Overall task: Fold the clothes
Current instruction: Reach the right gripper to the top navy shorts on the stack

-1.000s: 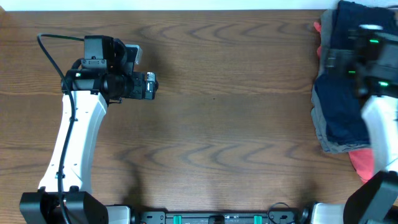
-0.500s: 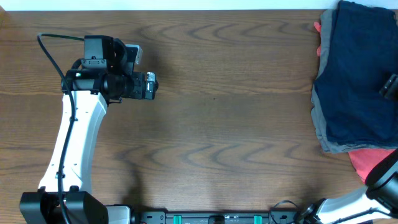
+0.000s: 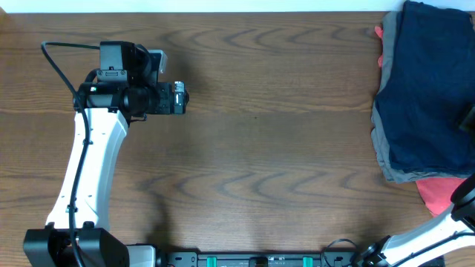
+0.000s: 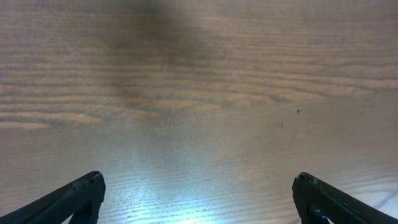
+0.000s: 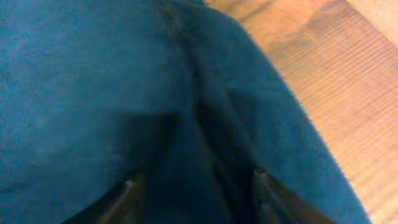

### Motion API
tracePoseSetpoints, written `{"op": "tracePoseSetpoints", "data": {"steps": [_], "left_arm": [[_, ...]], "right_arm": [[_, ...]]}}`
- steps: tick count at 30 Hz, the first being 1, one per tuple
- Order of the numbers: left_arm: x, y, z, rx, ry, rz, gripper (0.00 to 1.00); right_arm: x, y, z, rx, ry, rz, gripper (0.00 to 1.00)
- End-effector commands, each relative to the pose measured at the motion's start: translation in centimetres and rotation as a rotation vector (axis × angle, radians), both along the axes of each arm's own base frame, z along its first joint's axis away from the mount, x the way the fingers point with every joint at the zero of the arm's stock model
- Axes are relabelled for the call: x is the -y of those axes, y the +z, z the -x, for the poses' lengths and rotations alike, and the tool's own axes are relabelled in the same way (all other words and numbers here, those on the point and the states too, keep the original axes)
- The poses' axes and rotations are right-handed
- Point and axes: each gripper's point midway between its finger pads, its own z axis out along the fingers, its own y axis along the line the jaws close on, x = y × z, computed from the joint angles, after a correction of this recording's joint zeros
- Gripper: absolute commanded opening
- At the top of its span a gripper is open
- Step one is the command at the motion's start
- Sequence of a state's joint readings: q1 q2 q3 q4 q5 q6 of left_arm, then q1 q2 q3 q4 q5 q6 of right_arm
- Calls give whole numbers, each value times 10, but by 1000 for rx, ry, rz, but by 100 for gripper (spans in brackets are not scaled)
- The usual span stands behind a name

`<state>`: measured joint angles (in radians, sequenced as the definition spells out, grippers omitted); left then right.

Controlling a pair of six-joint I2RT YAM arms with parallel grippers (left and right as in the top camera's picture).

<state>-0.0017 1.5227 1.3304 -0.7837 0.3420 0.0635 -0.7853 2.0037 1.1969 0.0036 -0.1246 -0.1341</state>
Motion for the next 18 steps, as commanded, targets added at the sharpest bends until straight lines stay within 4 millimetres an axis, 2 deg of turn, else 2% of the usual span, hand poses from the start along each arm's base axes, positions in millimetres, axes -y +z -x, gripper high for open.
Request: {"op": "tracePoseSetpoints", "data": {"steps": [1,5,11,14,18], "left_arm": [[2,11,-5,23,14,27,98],[2,11,-4,23,14,27,98],[2,12,-6,30,14,27,98],[2,12,-6,30,14,27,98],[2,12,-6,30,14,27,98]], "right_arm": [[13,2,10,10,-34,-18,30],[10,-5,18,2,-43,-69,2],[-11,-5,17,16,2,-163,1],[-19,16,15,37,20,-159,1],[-32,66,14,76,44,-115,1]]}}
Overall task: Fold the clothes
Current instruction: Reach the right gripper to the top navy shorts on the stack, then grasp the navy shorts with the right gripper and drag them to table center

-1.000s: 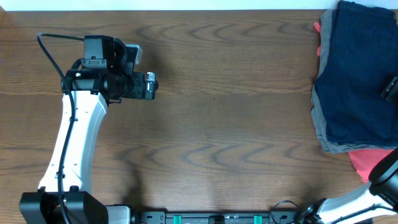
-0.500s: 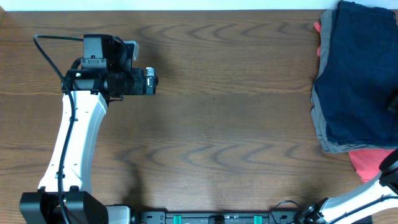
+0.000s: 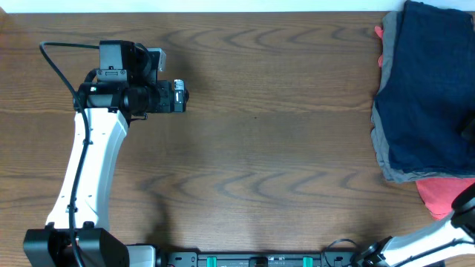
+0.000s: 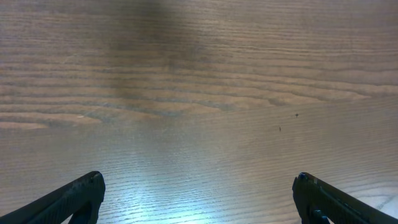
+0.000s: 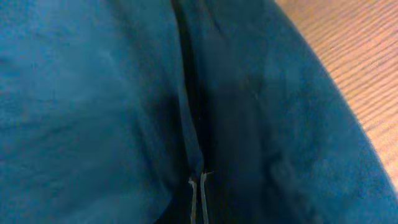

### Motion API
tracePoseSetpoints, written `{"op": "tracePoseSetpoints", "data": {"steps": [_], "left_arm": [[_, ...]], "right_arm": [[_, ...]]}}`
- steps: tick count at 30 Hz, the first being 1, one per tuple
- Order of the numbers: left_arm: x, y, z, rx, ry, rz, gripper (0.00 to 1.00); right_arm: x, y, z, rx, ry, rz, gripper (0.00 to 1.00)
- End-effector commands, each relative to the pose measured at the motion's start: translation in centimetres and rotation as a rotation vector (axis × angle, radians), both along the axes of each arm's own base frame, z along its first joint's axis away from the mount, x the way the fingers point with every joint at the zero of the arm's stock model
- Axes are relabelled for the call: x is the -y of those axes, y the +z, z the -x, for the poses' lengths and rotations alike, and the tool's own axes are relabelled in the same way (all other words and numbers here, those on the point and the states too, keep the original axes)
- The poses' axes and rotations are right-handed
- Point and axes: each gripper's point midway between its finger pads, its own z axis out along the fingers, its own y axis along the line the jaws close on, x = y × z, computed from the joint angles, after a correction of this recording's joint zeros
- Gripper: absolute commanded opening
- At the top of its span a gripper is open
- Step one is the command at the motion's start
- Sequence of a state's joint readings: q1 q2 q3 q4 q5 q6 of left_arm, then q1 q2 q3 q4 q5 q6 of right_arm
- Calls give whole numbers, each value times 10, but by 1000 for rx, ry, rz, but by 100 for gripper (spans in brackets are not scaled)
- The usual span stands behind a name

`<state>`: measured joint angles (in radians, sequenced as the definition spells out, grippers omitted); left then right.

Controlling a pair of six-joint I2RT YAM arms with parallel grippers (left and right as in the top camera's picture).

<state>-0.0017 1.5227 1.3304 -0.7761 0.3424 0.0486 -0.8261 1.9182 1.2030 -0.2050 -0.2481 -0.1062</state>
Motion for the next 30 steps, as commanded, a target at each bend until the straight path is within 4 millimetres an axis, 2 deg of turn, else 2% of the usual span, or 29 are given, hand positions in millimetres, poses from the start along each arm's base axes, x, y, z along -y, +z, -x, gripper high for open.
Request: {"op": "tracePoseSetpoints", "data": {"steps": [1,3,8,11,14,19,22,25,28,30], "left_arm": [[2,11,-4,27,2,19,98],[2,11,-5,29,2,19,99],[2,13,-8,46,1,19,98],[2,15,-11,62,1,19,98],[2,17,-14,74,1,19,98],[2,18,-15,79,1,18,98],[0,17,-15,79,5,14,98],[-5,16,-14,73,16,6,98],[-16,15,-14,69,45,5,98],[-26,15,-14,62,69,5,98]], "right_arm": [[-14,67,-7,95,25,62,1],[-26,98,-7,131,46,90,1],[-85,160,-20,227,174,129,1],[-137,180,-40,271,282,122,1],[-200,184,-66,300,414,87,1],[-334,176,-104,349,681,7,1],[-429,158,-115,366,859,-47,1],[-518,130,-110,356,1009,-98,1],[-606,97,-91,330,1166,-133,1],[-652,82,-76,304,1250,-142,1]]}}
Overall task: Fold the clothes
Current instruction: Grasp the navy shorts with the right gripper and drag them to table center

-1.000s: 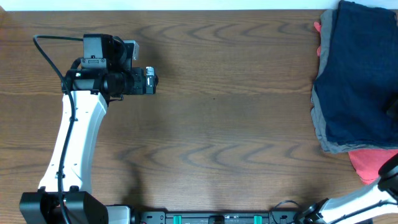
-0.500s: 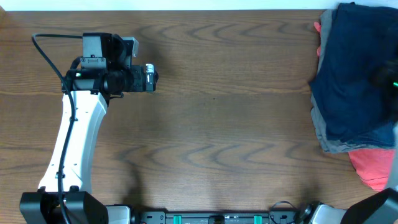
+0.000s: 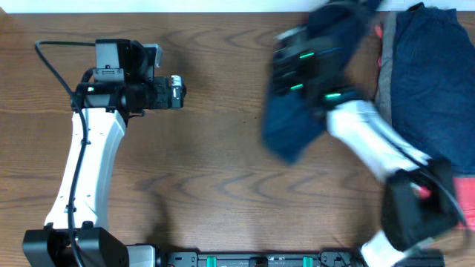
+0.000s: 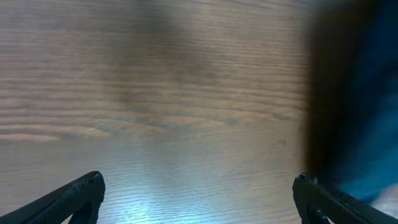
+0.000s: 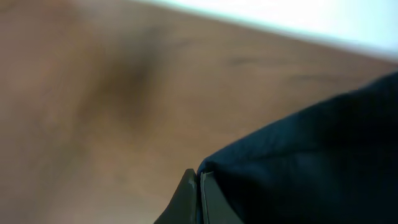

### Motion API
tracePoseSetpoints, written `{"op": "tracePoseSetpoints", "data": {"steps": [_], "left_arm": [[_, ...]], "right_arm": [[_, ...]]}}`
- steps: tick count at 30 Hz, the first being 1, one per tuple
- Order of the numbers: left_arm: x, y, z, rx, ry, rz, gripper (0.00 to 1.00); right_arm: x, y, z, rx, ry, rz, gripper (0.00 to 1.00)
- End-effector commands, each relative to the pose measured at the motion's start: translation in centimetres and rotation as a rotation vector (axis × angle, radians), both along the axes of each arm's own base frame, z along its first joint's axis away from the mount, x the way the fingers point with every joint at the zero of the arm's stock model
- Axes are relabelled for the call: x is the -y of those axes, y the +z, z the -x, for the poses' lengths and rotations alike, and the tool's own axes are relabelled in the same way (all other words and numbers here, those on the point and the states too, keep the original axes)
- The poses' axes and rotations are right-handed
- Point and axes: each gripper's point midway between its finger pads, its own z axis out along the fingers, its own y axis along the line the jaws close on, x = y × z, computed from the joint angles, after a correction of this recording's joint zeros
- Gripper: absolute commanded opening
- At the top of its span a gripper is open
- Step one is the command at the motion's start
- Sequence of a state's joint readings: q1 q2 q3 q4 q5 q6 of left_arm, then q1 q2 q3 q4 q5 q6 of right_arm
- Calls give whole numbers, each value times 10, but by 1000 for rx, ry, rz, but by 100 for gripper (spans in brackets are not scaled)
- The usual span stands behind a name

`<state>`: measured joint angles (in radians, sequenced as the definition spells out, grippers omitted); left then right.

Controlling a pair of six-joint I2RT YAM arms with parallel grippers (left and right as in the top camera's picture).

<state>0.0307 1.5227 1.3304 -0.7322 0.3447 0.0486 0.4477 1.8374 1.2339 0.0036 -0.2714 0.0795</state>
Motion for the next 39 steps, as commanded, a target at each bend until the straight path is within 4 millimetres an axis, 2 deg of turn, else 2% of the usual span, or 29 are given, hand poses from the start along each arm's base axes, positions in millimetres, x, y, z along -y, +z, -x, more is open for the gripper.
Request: {"op": "tracePoseSetpoints", "data": {"steps": [1,3,6,10,14,15,17,19,22,26,31,35,39], "left_arm": [[-17,9,-3,14,48,4,98],[-27,7,-1,5,74,4,98],[-40,6,0,-5,107,6,98],[-47,6,1,-9,126,5,98],[-48,6,1,-6,122,1,98],[-48,6,1,-6,122,1,98],[-48,6,1,-6,122,1,98],[-48,6,1,-6,122,1,98],[-48,6,1,-6,122,1,98],[-48,6,1,-2,116,-3,98],[-49,7,-2,11,116,-5,98],[-50,6,-5,17,120,-10,98],[-60,1,-6,3,152,-47,98]], "right_arm": [[-80,-11,27,-24,137,-15,1],[-117,-17,44,-32,206,-5,1],[-146,-21,58,-14,239,48,1],[-152,-16,57,12,213,77,1],[-144,-18,51,1,197,84,2],[-141,-18,50,-2,193,86,6],[-139,-18,48,-9,197,77,38],[-140,-16,49,-22,223,54,63],[-141,-15,54,-47,262,28,73],[-138,-15,51,-57,250,20,73],[-135,-15,37,-3,182,46,63],[-147,-18,34,36,183,32,57],[-163,-24,33,31,175,12,56]]}}
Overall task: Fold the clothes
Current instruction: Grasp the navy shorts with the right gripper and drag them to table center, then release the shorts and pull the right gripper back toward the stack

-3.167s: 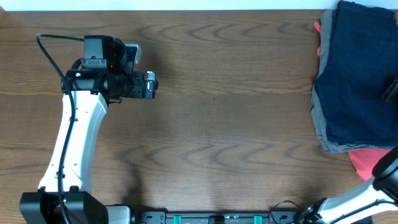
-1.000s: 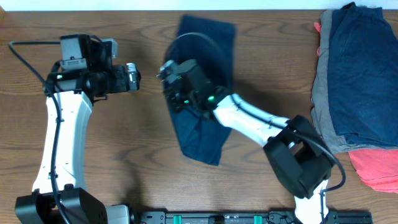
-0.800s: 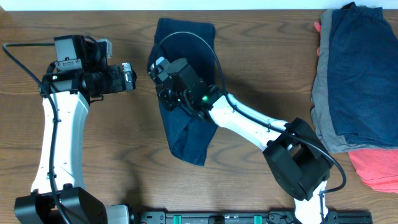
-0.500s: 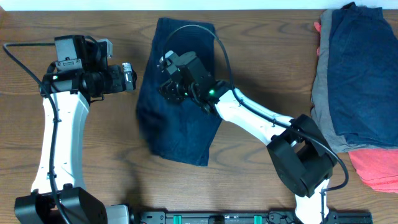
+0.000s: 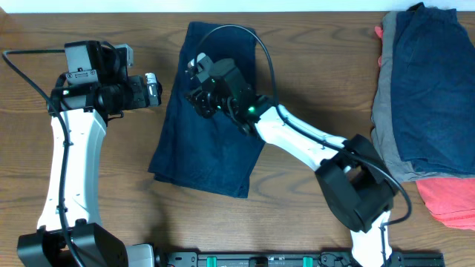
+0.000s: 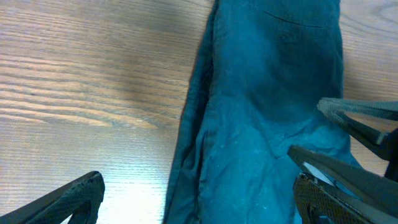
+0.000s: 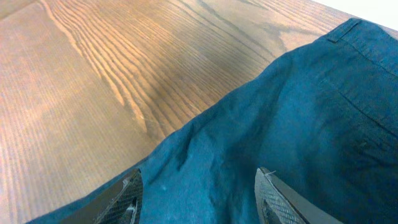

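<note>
A dark blue denim garment lies spread lengthwise on the wooden table, left of centre. It fills the right wrist view and the left wrist view. My right gripper hovers open over its upper part, with cloth beneath both fingers and nothing gripped. My left gripper stands open beside the garment's left edge, the fold lying between its fingers. The right gripper's fingers show at the right of the left wrist view.
A pile of clothes sits at the table's right edge: a dark blue piece on top, a grey one under it, a coral one at the bottom. The right arm stretches across the table's middle.
The right gripper held the blue garment in the air over mid-table; now the garment lies on the table left of centre and the gripper is open above it. The left arm has moved left.
My right gripper was open on the top blue garment of the right-hand pile, then shut on a fold of it. Later it held the garment over the table's middle. Now the garment lies flat near the left arm, let go.
</note>
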### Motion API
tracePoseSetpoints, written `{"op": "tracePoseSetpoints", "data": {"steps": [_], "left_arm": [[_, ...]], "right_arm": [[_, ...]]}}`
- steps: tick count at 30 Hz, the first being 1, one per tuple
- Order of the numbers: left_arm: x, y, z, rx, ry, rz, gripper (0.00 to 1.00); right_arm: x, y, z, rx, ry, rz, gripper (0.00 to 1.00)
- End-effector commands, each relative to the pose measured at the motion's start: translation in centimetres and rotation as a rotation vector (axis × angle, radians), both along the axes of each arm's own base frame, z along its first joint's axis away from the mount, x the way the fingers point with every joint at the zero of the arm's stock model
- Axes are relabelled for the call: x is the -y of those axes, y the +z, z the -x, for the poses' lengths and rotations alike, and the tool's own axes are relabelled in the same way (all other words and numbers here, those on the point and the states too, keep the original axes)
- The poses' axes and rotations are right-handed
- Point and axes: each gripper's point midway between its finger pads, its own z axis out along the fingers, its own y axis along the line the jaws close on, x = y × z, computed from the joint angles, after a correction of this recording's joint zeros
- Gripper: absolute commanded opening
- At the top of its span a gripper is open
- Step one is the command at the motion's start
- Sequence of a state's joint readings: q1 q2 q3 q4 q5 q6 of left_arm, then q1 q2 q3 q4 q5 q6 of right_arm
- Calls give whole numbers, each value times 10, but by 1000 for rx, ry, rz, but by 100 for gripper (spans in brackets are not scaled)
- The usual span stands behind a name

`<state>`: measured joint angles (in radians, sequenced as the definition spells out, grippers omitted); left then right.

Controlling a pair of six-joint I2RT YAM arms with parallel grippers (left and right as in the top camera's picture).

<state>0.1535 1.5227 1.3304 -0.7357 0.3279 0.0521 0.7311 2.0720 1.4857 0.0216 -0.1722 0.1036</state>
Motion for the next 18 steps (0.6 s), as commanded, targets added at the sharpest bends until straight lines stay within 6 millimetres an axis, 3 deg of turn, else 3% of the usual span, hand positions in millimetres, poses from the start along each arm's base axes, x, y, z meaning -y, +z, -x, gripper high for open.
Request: {"op": "tracePoseSetpoints", "data": {"steps": [1,7,10,18], "left_arm": [[-12,2,-4,0,32,-29,98],[-42,1,1,-17,154,3,98],[-59,-1,6,-29,209,12,98],[-72,-3,13,-51,247,17,98]], "right_arm": [[-21,-11,1,-23,-13,-5,56],[-52,-16,13,-32,31,-8,57],[-65,-22,19,-19,30,6,52],[-74,-58,29,-9,-77,100,44]]}}
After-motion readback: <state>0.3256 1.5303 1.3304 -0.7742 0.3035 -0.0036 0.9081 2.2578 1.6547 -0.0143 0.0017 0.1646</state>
